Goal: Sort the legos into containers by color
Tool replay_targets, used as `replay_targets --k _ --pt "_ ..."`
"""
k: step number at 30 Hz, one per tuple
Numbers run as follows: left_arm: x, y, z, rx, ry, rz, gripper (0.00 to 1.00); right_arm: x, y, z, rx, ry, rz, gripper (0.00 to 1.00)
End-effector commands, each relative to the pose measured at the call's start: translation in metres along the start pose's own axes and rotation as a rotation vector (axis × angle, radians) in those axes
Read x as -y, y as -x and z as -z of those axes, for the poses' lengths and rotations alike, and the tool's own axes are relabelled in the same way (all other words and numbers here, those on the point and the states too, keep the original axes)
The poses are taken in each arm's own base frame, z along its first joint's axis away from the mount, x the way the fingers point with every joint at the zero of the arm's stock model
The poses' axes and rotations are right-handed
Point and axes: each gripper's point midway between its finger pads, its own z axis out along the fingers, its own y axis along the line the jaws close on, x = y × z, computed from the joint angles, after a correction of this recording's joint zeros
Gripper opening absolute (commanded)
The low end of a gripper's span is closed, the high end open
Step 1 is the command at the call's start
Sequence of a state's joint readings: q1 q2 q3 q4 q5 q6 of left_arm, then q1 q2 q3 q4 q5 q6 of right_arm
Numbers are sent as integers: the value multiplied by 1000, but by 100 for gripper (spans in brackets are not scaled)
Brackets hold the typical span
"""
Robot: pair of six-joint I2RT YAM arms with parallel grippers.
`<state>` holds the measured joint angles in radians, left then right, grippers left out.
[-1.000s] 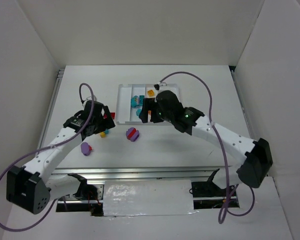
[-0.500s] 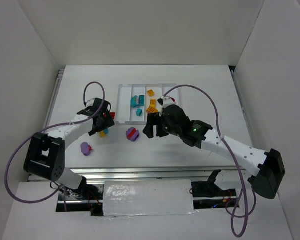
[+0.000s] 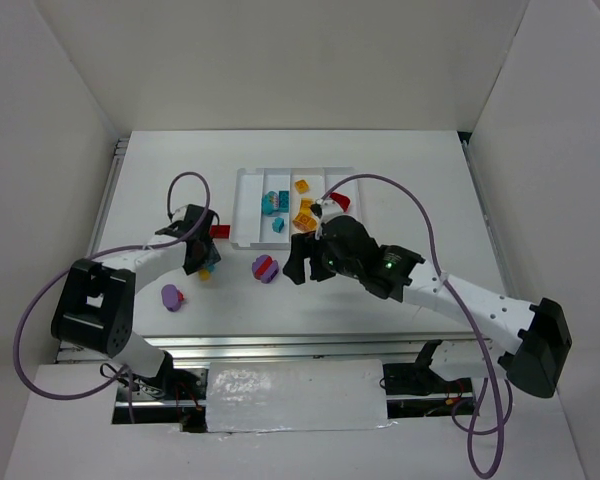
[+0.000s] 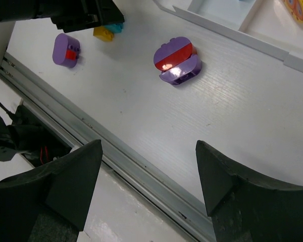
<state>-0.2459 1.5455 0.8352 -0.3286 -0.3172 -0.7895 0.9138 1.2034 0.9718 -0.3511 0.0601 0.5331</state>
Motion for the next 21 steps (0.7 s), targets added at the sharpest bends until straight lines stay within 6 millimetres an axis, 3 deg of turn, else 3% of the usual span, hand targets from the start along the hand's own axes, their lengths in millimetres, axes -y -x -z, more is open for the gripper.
replay_targets --k 1,2,3,7,10,12,15,18,21 --pt "-5 5 10 34 -15 16 16 -13 10 11 53 66 9 82" --pt "-6 3 13 30 -17 20 5 -12 9 12 55 64 5 82" --pt "-6 3 19 39 -36 24 0 -12 10 12 60 64 -9 82" --pt "23 2 59 79 -285 18 0 -2 13 13 115 23 -111 84" --pt "66 1 119 170 -599 -79 0 -7 21 16 159 55 -216 83" --pt "89 -7 167 247 -781 -158 0 -20 28 20 181 111 -276 83" --pt "104 -18 216 359 -964 -233 0 -42 35 25 210 203 -324 81" --pt "110 -29 249 434 -1127 -284 0 -57 40 25 223 232 -330 80" --pt "115 -45 269 449 -1259 -379 0 -65 44 22 232 232 -346 79"
